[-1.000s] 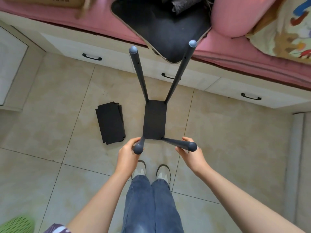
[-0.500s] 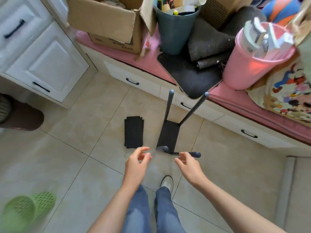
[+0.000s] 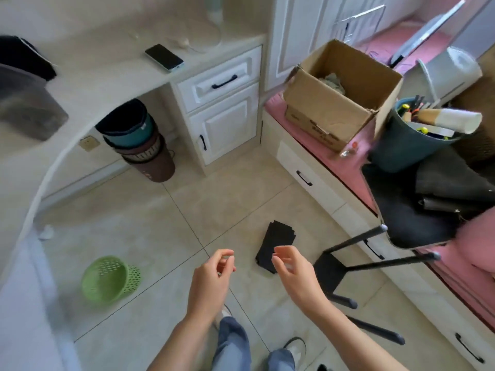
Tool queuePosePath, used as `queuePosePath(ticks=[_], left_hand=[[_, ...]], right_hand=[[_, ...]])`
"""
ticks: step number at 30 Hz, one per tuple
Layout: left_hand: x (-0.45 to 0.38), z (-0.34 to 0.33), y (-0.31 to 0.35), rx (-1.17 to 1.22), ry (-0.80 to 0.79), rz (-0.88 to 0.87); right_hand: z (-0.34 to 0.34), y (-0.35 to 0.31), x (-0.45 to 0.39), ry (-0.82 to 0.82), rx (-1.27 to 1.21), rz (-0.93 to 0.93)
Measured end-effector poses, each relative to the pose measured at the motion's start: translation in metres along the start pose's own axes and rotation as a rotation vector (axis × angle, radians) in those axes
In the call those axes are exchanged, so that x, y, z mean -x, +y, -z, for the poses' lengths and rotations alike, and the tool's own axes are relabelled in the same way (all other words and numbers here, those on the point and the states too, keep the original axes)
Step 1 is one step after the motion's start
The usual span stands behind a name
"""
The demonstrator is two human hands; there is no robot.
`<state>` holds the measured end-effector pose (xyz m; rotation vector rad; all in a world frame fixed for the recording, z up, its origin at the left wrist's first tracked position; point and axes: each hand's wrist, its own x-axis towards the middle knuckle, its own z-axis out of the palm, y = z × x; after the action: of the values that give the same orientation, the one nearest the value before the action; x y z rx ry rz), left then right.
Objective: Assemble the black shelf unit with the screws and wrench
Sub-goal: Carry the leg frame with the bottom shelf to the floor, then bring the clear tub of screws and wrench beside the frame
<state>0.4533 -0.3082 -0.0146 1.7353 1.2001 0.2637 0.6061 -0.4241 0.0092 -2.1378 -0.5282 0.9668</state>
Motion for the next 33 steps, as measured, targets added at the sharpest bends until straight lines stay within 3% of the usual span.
queuePosePath(ticks=[14,21,33], left_hand=[[-0.054,0.195,-0.064,0.127,0.406,0.166],[-0.118,0.25,-0.07,0.162,0.412,0.266],[-0.244,0.341,-0.033,0.217,0.585,0.384]], right_hand=[[-0.154,-0.184,-0.081,-0.284,0.148,0.26],[-0.204,-0.269,-0.138,-0.392,0.189,0.347],[-0.255,-0.427,-0.245,-0.551,0.268,0.488]])
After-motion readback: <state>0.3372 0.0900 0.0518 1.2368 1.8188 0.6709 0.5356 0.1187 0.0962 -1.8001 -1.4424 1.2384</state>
